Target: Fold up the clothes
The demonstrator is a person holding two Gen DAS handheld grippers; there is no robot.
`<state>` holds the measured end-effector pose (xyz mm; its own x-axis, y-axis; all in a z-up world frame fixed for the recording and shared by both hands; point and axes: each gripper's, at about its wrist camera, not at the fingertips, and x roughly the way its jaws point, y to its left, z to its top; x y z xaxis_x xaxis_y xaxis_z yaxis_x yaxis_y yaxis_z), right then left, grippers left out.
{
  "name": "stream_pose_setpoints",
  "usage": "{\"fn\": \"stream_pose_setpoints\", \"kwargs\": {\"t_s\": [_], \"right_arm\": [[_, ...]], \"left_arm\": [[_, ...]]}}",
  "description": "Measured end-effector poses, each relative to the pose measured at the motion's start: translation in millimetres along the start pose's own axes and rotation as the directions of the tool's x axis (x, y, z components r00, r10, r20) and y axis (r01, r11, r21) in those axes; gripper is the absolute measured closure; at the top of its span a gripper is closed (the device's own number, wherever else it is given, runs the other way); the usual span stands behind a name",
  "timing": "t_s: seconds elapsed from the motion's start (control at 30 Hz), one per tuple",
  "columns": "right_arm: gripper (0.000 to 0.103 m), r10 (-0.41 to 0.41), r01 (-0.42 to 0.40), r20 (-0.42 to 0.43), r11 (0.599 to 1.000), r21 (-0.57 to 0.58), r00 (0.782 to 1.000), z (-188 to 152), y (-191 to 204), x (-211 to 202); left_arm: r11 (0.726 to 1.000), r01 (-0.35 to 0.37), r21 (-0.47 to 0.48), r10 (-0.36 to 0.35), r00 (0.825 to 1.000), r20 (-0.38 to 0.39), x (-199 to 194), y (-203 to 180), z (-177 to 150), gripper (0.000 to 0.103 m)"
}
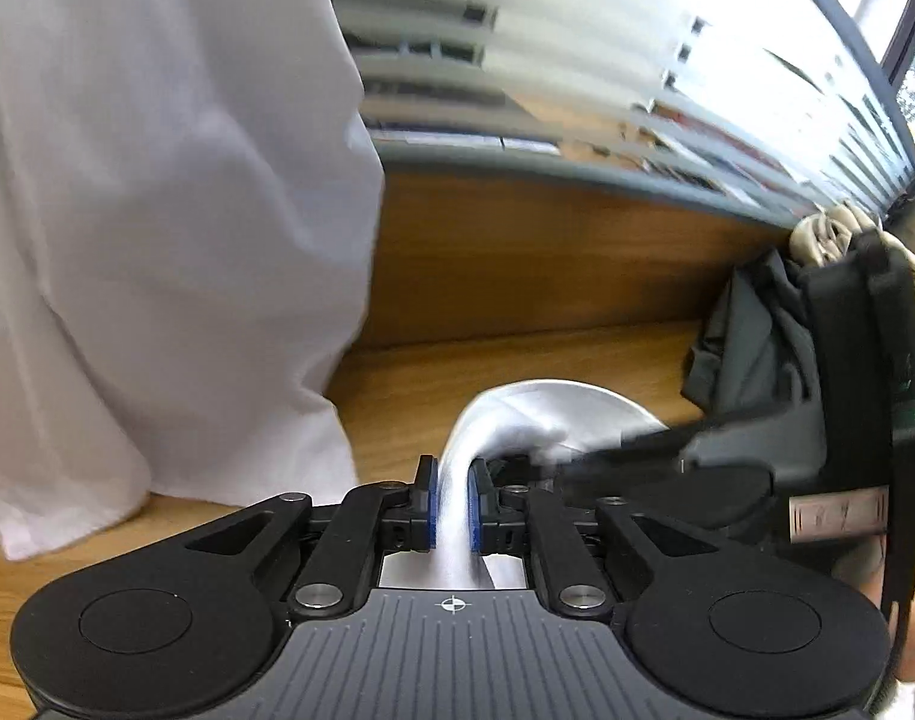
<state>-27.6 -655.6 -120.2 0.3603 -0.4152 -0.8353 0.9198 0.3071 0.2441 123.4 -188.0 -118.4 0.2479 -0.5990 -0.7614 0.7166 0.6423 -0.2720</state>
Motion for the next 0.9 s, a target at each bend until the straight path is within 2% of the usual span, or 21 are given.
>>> {"fn": "stream_pose_setpoints", "kwargs": {"t_s": [0.07, 0.1, 0.17, 0.23, 0.3, 0.37, 0.4, 0.43, 0.5, 0.57, 0.7, 0.83, 0.9], "right_arm": [[0.103, -0.013, 0.013, 0.005, 1.0, -0.016, 1.0, 1, -3, 1], [0.103, -0.011, 0.011, 0.003, 1.0, -0.019, 1.0, 2, -5, 2], [0.103, -0.007, 0.007, 0.0, 1.0, -0.026, 1.0, 1, -6, 2], [0.103, -0.001, 0.001, 0.0, 0.999, -0.033, 1.0, 1, -6, -1], [0.103, 0.016, -0.016, -0.005, 1.0, -0.014, 1.0, 2, -8, -6], [0.098, 0.029, -0.029, -0.002, 1.0, 0.005, 1.0, 5, -6, -16], [0.093, 0.036, -0.035, -0.001, 0.999, 0.015, 0.999, 7, -6, -21], [0.083, 0.042, -0.042, 0.002, 0.999, 0.024, 0.999, 8, -5, -26], [0.072, 0.05, -0.051, 0.023, 0.998, 0.023, 0.998, 13, -9, -42], [0.071, 0.059, -0.06, 0.036, 0.998, 0.019, 0.998, 13, -4, -58], [0.051, 0.102, -0.103, 0.04, 0.994, 0.023, 0.994, 8, 8, -78], [0.037, 0.172, -0.171, 0.002, 0.983, 0.061, 0.985, -6, 26, -61], [0.035, 0.189, -0.187, -0.017, 0.979, 0.083, 0.982, -15, 39, -54]], "left_arm": [[0.998, 0.027, -0.05, -0.027, 1.0, -0.011, 6, 8, 1, 0.083], [0.996, 0.04, -0.074, -0.041, 0.999, -0.005, 4, 11, 3, 0.078], [0.99, 0.069, -0.119, -0.067, 0.998, 0.018, -3, 17, 6, 0.046], [0.984, 0.1, -0.15, -0.092, 0.994, 0.062, -17, 25, 13, 0.035], [0.977, 0.122, -0.173, -0.105, 0.989, 0.103, -34, 34, 16, 0.033], [0.974, 0.111, -0.197, -0.088, 0.988, 0.124, -53, 46, 15, 0.033], [0.973, 0.096, -0.21, -0.07, 0.989, 0.127, -62, 53, 12, 0.033], [0.972, 0.077, -0.223, -0.049, 0.991, 0.126, -71, 60, 8, 0.033], [0.968, 0.032, -0.25, -0.002, 0.993, 0.121, -89, 75, 0, 0.033], [0.961, -0.021, -0.276, 0.052, 0.993, 0.105, -103, 90, -11, 0.033], [0.938, -0.113, -0.326, 0.14, 0.988, 0.061, -126, 118, -39, 0.033], [0.919, -0.176, -0.353, 0.18, 0.983, -0.022, -133, 144, -60, 0.033], [0.918, -0.195, -0.346, 0.183, 0.981, -0.067, -131, 150, -71, 0.033]]}}
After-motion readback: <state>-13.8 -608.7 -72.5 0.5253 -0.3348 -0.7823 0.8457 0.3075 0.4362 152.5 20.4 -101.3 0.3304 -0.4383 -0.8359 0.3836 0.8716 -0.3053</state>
